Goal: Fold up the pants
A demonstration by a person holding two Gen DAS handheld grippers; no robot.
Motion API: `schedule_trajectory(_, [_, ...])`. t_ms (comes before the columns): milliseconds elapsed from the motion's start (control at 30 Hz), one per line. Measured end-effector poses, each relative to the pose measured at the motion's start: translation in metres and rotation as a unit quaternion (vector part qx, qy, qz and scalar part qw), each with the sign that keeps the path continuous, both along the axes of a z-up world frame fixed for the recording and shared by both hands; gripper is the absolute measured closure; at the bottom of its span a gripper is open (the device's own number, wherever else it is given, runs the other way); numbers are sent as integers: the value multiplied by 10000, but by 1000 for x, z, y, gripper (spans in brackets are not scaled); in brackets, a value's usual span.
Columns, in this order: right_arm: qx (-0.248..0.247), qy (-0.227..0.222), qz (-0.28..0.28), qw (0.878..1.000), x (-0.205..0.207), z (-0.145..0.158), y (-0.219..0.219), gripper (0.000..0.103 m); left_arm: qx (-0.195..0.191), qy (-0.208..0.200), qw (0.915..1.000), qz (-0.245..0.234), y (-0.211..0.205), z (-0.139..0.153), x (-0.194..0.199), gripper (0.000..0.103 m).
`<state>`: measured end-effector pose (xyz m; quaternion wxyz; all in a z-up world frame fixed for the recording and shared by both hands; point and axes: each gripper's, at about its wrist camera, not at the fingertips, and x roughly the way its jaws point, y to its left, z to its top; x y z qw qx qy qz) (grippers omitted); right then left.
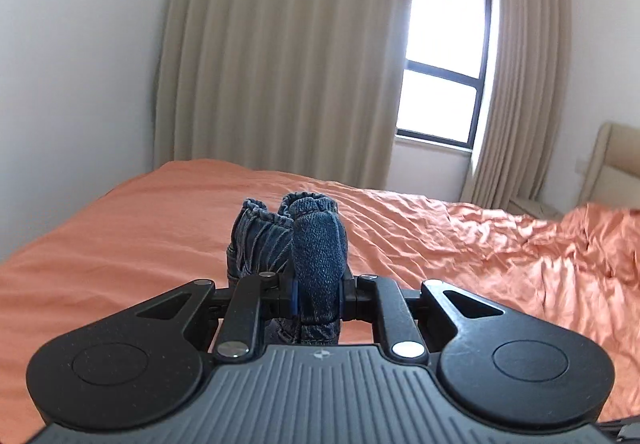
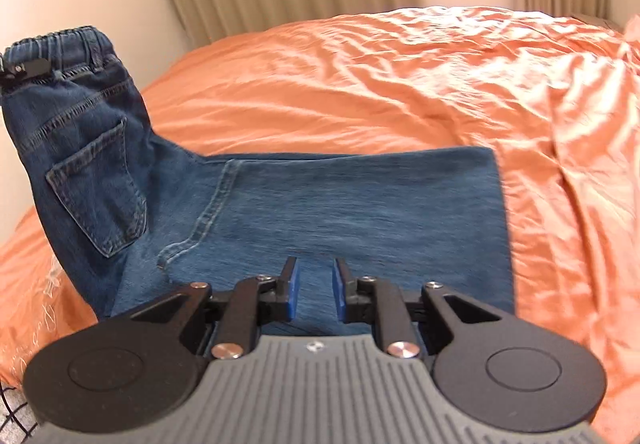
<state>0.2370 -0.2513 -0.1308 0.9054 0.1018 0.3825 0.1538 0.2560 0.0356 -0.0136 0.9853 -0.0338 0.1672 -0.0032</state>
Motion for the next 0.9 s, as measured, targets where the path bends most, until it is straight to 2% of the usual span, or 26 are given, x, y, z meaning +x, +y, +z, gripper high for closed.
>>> schedule_trajectory(100, [172, 66, -200, 9996, -11, -2, -24, 89, 436, 190, 9981, -405, -57, -21, 2, 85])
schedule_trajectory(233, [389, 57, -512, 9979, -28, -9, -50, 89, 756, 669, 9902, -962, -117, -63, 7, 85])
schedule_trajectory(300, [455, 49, -607, 9971, -37, -14, -60, 89, 861, 1014, 9836, -1216, -143, -87, 11, 85])
schedule_trajectory(400, [564, 43, -706, 9959, -50, -21, -72, 89, 1044, 1688, 9680, -1534, -170, -124, 6, 85])
schedule_trajectory(467, [618, 67, -719, 9955, -54, -26, -78, 89, 1104, 1863, 9622, -1651, -174, -137, -7, 81])
schedule_trajectory(500, [677, 83, -732, 9950, -54, -27, -79, 88, 1038, 1988, 9589, -1735, -173, -140, -9, 79])
schedule_trajectory(667, [918, 146, -711, 9931, -53, -33, -81, 88, 203, 2466, 9391, -2384, -160, -136, -4, 40])
schedule_trajectory(733, [899, 50, -678, 9936, -53, -29, -78, 88, -248, 2598, 9320, -2517, -155, -131, 4, 36])
schedule_trajectory(800, [881, -59, -613, 9942, -55, -25, -75, 87, -491, 2606, 9289, -2583, -148, -125, 8, 36])
schedule_trajectory(900, [890, -89, -484, 9948, -51, -18, -69, 80, -570, 2409, 9359, -2507, -133, -109, 11, 36])
